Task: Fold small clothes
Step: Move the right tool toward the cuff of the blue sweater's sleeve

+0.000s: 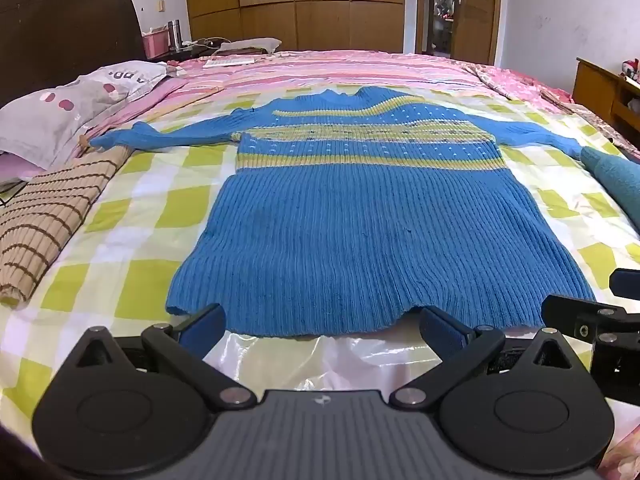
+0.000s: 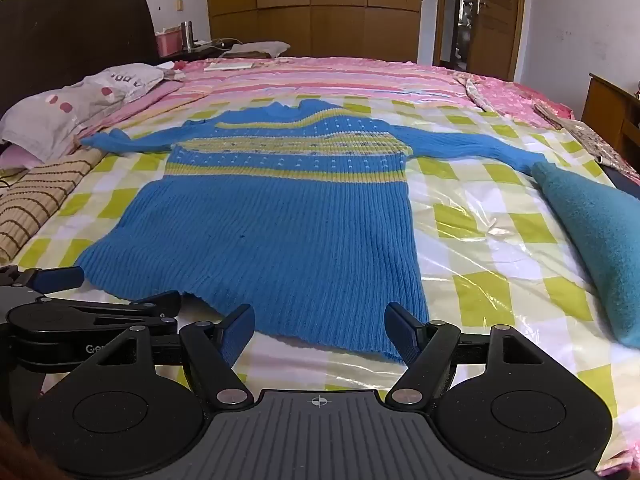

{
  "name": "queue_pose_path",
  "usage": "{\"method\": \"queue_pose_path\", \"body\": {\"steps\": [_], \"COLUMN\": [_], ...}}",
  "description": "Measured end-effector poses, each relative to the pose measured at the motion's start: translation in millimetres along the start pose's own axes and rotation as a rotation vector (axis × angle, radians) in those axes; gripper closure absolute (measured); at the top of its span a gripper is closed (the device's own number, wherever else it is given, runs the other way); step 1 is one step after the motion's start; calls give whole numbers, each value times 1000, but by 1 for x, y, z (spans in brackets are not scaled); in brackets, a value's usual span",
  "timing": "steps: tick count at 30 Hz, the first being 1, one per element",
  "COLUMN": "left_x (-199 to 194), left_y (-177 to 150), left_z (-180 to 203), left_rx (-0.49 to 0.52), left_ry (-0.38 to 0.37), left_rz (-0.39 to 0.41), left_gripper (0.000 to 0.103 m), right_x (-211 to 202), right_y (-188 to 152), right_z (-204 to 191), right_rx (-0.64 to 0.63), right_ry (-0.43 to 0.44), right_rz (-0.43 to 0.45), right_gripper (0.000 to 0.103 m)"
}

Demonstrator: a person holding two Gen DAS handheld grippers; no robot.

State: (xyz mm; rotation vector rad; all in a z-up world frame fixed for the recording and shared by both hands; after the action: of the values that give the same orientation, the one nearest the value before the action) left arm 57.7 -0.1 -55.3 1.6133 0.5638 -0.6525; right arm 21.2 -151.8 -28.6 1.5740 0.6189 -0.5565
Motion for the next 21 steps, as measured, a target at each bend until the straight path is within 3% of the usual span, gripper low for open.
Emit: {"method": "queue_pose_path", "body": {"steps": [21], "left_x": [0], "left_y": [2], "left_z": [5], "left_rx": [19], "left_ry": [-22], "left_rz": [0], "left_gripper": [0], "right_x": [8], "right_y": [0], "right_z": [11], "right_rx": [27], "right_ry": [-33], "right_rz": [-11], "right_gripper": [30]}}
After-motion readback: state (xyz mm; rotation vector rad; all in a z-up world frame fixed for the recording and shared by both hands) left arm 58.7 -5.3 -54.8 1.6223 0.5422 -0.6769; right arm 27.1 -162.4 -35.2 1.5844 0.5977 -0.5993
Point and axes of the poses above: each gripper's, at about its wrist camera, not at the fingertips, and x roughly the way its jaws point, z to its right, y to its top, the point moved 8 cm from there along x, roughly the way its jaws point, and after that the axes turned 7 degrees about x, right-handed, at the moved point
